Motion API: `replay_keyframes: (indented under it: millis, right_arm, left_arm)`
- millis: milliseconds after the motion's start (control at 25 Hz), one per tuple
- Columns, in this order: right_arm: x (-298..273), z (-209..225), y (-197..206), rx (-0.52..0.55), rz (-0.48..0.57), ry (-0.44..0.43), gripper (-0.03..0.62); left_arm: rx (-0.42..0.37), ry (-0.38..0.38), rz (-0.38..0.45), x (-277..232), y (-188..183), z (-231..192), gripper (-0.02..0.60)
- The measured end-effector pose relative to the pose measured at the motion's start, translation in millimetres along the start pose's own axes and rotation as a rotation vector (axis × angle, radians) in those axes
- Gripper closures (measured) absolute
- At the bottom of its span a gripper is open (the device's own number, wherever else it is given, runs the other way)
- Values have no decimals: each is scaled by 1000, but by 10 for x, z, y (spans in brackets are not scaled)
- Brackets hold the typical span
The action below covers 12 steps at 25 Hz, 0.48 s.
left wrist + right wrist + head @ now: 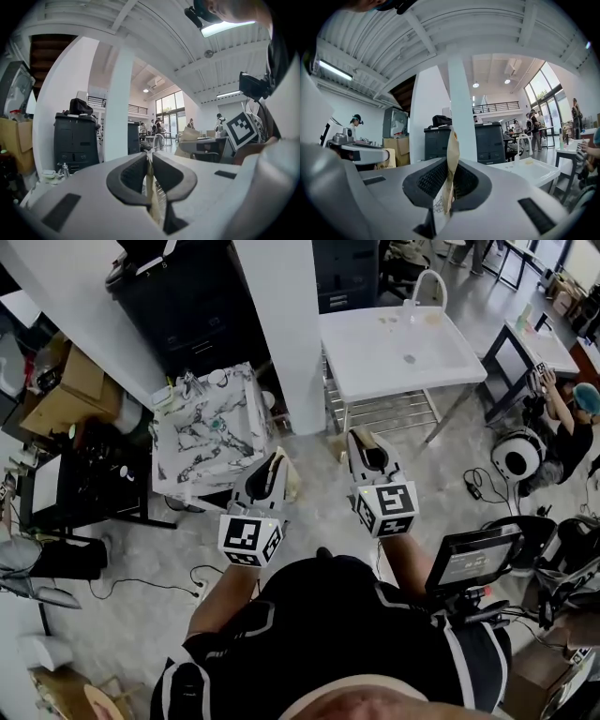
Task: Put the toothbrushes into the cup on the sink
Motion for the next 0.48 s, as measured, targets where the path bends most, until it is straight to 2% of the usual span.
replay_keyframes:
  millis: [480]
  right_arm:
    - [-290, -75, -52, 9, -5, -29, 554]
  left_arm:
    - [43, -54, 11, -40, 52, -338, 540]
Point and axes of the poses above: the fingertips, and each gripper's own axes: x backward along the fingers, z to its right, y out of its underside, the point moved 8 cm from there along x, backward along the fingers, and after that the axes turned 14 degrees about -z, right-handed, at the moved point
